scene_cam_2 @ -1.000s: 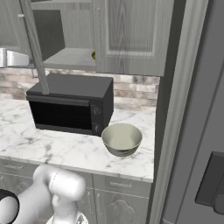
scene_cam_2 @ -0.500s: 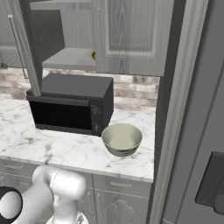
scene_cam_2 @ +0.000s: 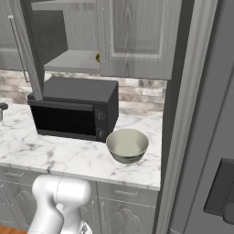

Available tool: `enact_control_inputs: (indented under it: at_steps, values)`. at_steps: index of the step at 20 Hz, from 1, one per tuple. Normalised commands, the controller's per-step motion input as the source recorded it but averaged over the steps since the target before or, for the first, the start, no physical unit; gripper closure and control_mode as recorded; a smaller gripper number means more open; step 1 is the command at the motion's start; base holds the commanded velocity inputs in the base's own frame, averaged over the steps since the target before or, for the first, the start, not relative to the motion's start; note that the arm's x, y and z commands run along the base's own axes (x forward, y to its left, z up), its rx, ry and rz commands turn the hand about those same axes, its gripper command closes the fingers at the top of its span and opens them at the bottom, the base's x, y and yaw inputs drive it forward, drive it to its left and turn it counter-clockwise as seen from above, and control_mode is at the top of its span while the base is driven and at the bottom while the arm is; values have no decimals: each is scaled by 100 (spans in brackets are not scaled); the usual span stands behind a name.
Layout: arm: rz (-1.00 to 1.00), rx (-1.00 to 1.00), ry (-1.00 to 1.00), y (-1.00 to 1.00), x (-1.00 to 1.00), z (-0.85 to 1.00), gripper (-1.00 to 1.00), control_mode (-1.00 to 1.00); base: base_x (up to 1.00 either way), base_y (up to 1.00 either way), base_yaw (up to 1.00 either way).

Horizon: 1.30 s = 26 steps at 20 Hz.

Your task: Open the cabinet. Pick the pear and orange from the cabinet and place them into the bowl. Then close the cabinet.

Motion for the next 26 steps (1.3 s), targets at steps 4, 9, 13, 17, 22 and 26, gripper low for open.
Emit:
enact_control_inputs:
  at_steps: [4,9,13,17,22,26]
  values:
    - [5,42,-16,-100,-95,13,-100,-100,0,0,0]
    - [17,51,-11,-100,-31,24,-100,-100,0,0,0]
    - [32,37,0,-78,49,-3,-100,-100,0,0,0]
    - [31,17,0,-29,92,-61,-100,-100,0,0,0]
    - [25,13,0,-3,100,-54,-100,-100,0,0,0]
    - [10,5,0,27,100,-38,-100,-100,0,0,0]
